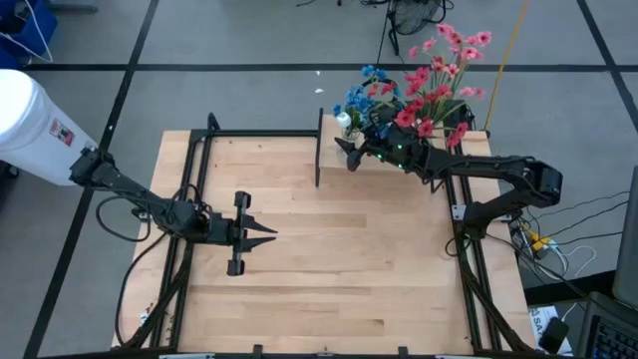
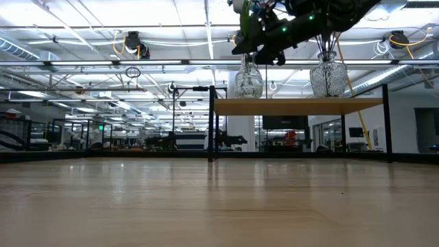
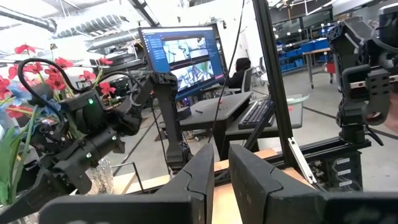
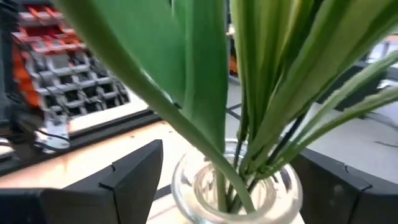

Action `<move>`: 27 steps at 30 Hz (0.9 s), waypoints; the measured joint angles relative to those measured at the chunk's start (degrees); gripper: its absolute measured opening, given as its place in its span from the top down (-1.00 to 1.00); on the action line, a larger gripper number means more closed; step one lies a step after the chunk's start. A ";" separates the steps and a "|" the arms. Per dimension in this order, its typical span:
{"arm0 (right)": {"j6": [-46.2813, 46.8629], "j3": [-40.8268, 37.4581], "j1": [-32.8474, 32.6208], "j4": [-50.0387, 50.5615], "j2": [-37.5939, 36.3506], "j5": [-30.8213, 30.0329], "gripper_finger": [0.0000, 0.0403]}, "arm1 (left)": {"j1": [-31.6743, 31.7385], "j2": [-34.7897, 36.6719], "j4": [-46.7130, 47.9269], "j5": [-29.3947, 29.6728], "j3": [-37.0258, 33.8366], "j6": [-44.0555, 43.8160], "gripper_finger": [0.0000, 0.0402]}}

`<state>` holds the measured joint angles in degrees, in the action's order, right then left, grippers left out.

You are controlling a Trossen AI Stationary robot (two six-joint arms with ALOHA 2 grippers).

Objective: Pick and place flowers into a vace then onto a shelf
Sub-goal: Put the transparent vase with flowers on the shelf

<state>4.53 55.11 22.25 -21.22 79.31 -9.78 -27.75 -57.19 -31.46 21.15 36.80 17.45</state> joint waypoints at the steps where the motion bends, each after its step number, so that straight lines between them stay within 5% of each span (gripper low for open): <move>1: -0.56 0.00 -0.31 0.32 0.00 -1.30 -0.53 | 0.00 0.00 0.00 0.00 0.00 0.00 0.71; 14: -1.15 -0.10 -2.19 4.16 0.00 -3.71 -0.53 | 0.00 -0.02 0.46 0.00 0.00 -0.32 0.71; 27: -2.22 -9.65 -2.63 -8.46 -0.09 -3.81 -0.53 | 0.02 -0.02 0.71 0.00 0.00 -0.62 0.71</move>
<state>2.31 45.46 19.62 -29.68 79.22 -13.60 -27.73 -57.21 -30.75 21.15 36.80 16.83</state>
